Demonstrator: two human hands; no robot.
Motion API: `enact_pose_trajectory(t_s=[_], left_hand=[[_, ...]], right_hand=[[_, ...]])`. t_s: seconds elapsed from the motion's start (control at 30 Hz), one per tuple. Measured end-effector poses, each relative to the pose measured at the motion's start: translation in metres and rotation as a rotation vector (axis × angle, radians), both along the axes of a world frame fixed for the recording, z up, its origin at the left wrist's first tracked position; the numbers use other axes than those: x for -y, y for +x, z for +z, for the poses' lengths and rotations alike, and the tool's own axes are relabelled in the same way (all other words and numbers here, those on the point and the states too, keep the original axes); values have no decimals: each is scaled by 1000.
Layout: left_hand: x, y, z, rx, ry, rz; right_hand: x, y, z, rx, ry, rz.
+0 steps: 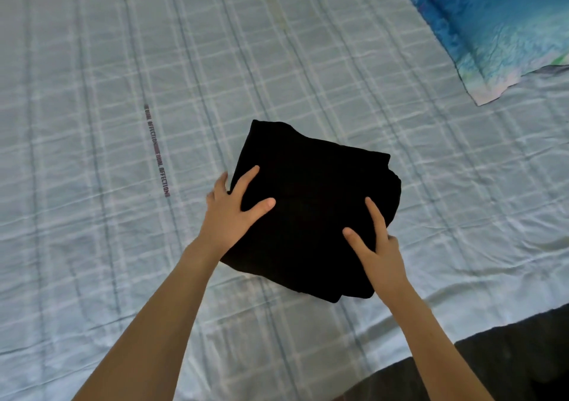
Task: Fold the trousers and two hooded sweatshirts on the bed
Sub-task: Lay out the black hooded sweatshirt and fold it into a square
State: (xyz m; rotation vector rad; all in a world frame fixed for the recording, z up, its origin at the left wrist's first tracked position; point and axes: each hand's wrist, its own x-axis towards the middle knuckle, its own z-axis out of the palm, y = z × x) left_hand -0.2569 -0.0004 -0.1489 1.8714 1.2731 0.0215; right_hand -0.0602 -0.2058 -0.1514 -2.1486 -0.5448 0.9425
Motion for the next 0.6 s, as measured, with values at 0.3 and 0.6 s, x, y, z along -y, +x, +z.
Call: enact_pose_trajectory(t_s=[0.3, 0.6], left_hand=[[18, -16, 28, 160, -384, 178], [119, -72, 167, 262, -284, 400]], right_hand=[[7, -2, 22, -291, 115, -84], [63, -23, 171, -324, 156, -17]])
